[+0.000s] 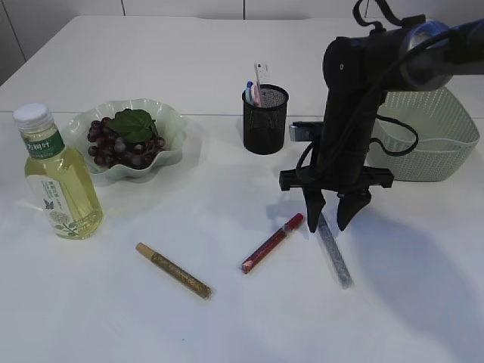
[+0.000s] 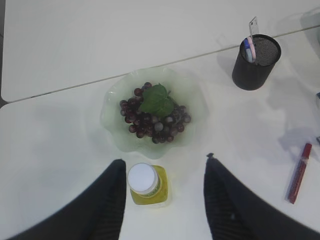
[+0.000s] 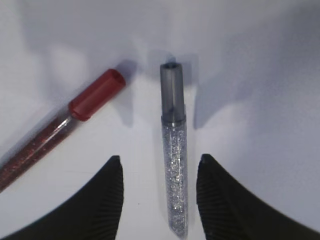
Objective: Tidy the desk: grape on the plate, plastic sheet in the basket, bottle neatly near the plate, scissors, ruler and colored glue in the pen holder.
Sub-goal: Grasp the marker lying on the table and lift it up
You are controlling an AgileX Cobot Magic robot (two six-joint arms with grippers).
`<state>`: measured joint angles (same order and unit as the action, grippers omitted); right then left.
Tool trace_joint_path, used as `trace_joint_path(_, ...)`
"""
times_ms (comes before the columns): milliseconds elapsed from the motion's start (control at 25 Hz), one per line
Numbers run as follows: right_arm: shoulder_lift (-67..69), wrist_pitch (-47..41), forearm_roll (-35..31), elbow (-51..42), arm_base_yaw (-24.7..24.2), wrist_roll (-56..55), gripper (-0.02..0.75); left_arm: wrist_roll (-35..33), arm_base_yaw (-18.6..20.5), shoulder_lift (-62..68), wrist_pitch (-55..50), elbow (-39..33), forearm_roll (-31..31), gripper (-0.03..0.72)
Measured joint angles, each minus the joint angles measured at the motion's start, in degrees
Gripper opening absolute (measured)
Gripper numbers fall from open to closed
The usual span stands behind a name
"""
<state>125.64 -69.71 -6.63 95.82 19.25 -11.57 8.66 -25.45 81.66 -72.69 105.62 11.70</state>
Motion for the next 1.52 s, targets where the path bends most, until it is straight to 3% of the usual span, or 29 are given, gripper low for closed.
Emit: trace_joint_path(1520, 4.0, 0.2, 0.9, -0.6, 0.0, 0.1, 0.385, 0.0, 0.0, 0.0, 0.0, 0.0, 0.0, 0.372)
